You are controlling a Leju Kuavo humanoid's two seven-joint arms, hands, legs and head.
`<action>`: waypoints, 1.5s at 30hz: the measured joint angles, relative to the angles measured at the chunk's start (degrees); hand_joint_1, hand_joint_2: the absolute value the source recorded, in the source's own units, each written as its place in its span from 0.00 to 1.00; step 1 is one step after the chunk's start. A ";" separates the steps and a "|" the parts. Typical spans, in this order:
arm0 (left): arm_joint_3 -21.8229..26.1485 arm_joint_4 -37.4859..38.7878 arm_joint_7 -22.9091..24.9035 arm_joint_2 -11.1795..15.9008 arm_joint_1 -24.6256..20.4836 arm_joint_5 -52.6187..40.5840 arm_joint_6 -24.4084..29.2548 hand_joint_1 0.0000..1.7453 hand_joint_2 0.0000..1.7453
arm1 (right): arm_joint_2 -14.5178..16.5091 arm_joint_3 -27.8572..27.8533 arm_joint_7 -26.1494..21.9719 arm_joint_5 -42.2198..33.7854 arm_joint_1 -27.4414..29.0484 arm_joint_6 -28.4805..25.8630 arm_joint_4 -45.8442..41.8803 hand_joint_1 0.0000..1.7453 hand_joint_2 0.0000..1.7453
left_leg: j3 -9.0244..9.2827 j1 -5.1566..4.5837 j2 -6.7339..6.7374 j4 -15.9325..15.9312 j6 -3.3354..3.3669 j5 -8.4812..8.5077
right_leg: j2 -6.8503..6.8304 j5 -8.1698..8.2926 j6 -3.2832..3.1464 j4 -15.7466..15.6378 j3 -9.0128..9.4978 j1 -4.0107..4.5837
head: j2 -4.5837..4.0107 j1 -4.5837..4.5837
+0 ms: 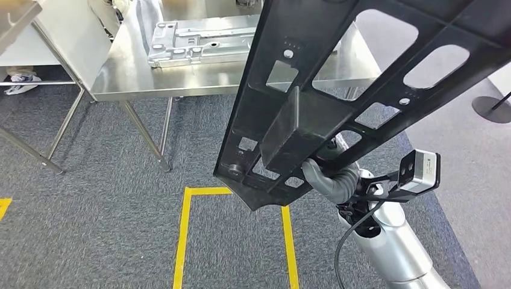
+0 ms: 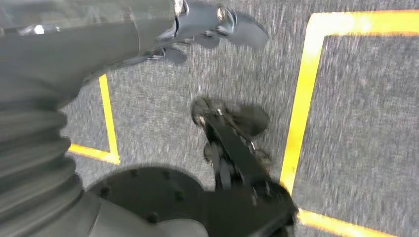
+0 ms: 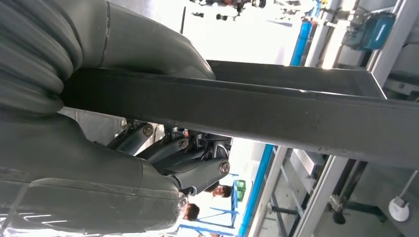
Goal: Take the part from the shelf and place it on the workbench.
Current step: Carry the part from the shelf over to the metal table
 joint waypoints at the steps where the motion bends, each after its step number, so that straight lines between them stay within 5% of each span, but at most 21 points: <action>1: 0.00 0.00 -0.01 0.01 0.06 0.00 0.01 0.00 1.00 | 0.00 0.00 0.00 0.01 0.01 -0.01 0.01 1.00 1.00 | 0.69 -0.13 0.00 -3.04 0.40 2.39 | 0.09 -0.41 0.01 0.00 0.61 0.18 | 0.01 -0.01; 2: 0.00 -0.01 -0.03 0.04 0.09 0.00 0.01 0.00 1.00 | 0.00 0.00 0.00 0.04 0.02 -0.02 0.02 1.00 1.00 | 1.95 -0.35 0.01 -7.23 0.97 5.37 | 0.13 -0.84 0.04 -0.03 1.18 0.30 | 0.00 0.00; 4: 0.00 -0.01 -0.10 0.16 0.04 -0.01 -0.02 0.00 1.00 | 0.01 0.01 0.00 0.20 0.03 -0.05 0.05 1.00 1.00 | 4.00 -0.93 0.02 -13.48 1.82 8.09 | 0.18 -1.52 0.39 -0.07 1.91 0.47 | 0.00 0.08; 9: 0.00 0.00 -0.26 0.18 0.25 -0.01 -0.01 0.00 1.00 | 0.07 -0.02 0.73 0.91 0.00 -1.03 0.06 1.00 1.00 | 6.19 -0.97 -0.09 -16.02 3.04 8.72 | 0.25 -2.43 2.07 2.07 2.02 0.40 | 0.00 0.28; 13: 0.00 0.00 -0.31 0.15 -0.08 0.00 0.01 0.00 1.00 | 0.07 -0.05 1.80 1.14 -0.23 -2.28 0.05 1.00 1.00 | 7.44 -0.79 -0.12 -16.32 3.45 8.03 | 0.12 -7.48 3.20 14.42 -5.84 -0.17 | 0.00 0.56; 15: 0.00 0.00 -0.31 0.15 0.05 -0.01 -0.03 0.00 1.00 | 0.07 -0.03 2.70 1.16 -0.10 -2.51 0.04 1.00 1.00 | 8.07 -0.77 -0.17 -16.26 3.32 7.37 | 0.03 -6.56 3.51 15.68 -8.05 -0.52 | 0.00 0.56; 17: 0.00 0.00 -0.31 0.10 0.19 -0.02 -0.06 0.00 1.00 | 0.06 -0.03 3.26 1.15 -0.09 -2.74 -0.02 1.00 1.00 | 9.09 -0.70 -0.23 -16.25 3.00 6.57 | -0.13 -1.41 3.42 8.93 -6.02 -0.73 | 0.00 0.58; 19: 0.00 0.00 -0.31 0.05 0.17 -0.02 -0.07 0.00 1.00 | 0.06 -0.04 3.42 1.14 -0.15 -2.95 -0.08 1.00 1.00 | 9.91 -0.73 -0.26 -16.25 2.42 5.82 | -0.33 1.51 2.93 2.23 -3.55 -0.51 | 0.00 0.55; 24: 0.00 0.00 -0.36 0.09 0.10 -0.03 -0.07 0.00 1.00 | 0.13 -0.05 3.55 1.11 -0.25 -3.09 -0.44 1.00 1.00 | 10.22 -0.72 -0.19 -14.28 0.59 4.91 | -0.34 1.67 0.91 -0.09 -1.77 -0.38 | 0.01 0.37; 26: -0.01 0.00 -0.37 0.09 -0.02 -0.04 -0.10 0.00 1.00 | 0.17 -0.03 3.78 1.05 -0.40 -3.13 -0.60 1.00 1.00 | 7.52 -0.52 -0.15 -9.07 0.14 2.67 | -0.35 1.20 0.36 -0.31 -0.89 -0.44 | 0.00 0.14; 29: -0.01 0.00 -0.35 0.07 0.09 -0.07 -0.13 0.00 1.00 | 0.34 -0.02 4.91 1.17 -0.51 -3.93 -0.78 1.00 1.00 | 1.02 -0.42 -0.15 0.67 -0.29 -0.94 | -0.27 0.14 0.02 -0.28 0.09 -0.19 | 0.01 -0.02; 31: 0.00 0.00 -0.33 0.07 0.29 -0.07 -0.07 0.00 1.00 | 0.52 -0.04 5.57 1.49 -0.52 -4.78 -1.04 1.00 1.00 | 0.26 -0.43 -0.15 -0.95 0.07 1.37 | -0.13 -0.66 0.08 -0.26 1.13 -0.05 | 0.00 -0.03; 34: 0.02 0.01 -0.32 0.13 0.40 -0.04 0.03 0.00 1.00 | 0.60 -0.07 5.96 2.12 -0.67 -5.21 -1.74 1.00 1.00 | 3.81 -0.75 -0.13 -12.33 0.90 7.99 | -0.05 -1.95 0.55 -0.30 2.85 0.07 | 0.00 -0.02; 39: 0.09 0.02 -0.25 0.07 0.68 0.08 0.13 0.00 1.00 | 0.43 -0.04 6.35 2.21 -0.97 -4.77 -2.14 1.00 1.00 | 6.06 -0.98 -0.15 -15.84 2.71 8.79 | 0.00 -2.61 2.28 1.13 3.29 0.09 | 0.00 -0.02; 41: 0.09 0.02 -0.27 0.04 0.52 0.19 0.13 0.00 1.00 | -0.09 -0.05 6.53 1.75 -1.89 -3.70 -2.20 1.00 1.00 | 7.16 -0.78 -0.16 -16.13 3.24 8.41 | -0.04 -3.81 2.87 6.14 0.58 -0.08 | 0.01 0.14; 43: 0.10 0.02 -0.28 0.04 0.37 0.26 0.11 0.00 1.00 | -0.83 -0.04 6.92 0.84 -2.78 -2.45 -2.16 1.00 1.00 | 7.83 -0.79 -0.21 -16.14 3.54 7.74 | -0.05 -6.50 3.36 13.61 -4.51 -0.28 | 0.01 0.27; 45: 0.11 0.02 -0.28 0.04 0.41 0.28 0.08 0.00 1.00 | -1.35 -0.04 7.56 -0.15 -3.26 -1.65 -2.02 1.00 1.00 | 8.76 -0.80 -0.35 -16.13 3.50 6.86 | -0.06 -7.90 3.58 16.82 -8.17 -0.45 | 0.01 0.28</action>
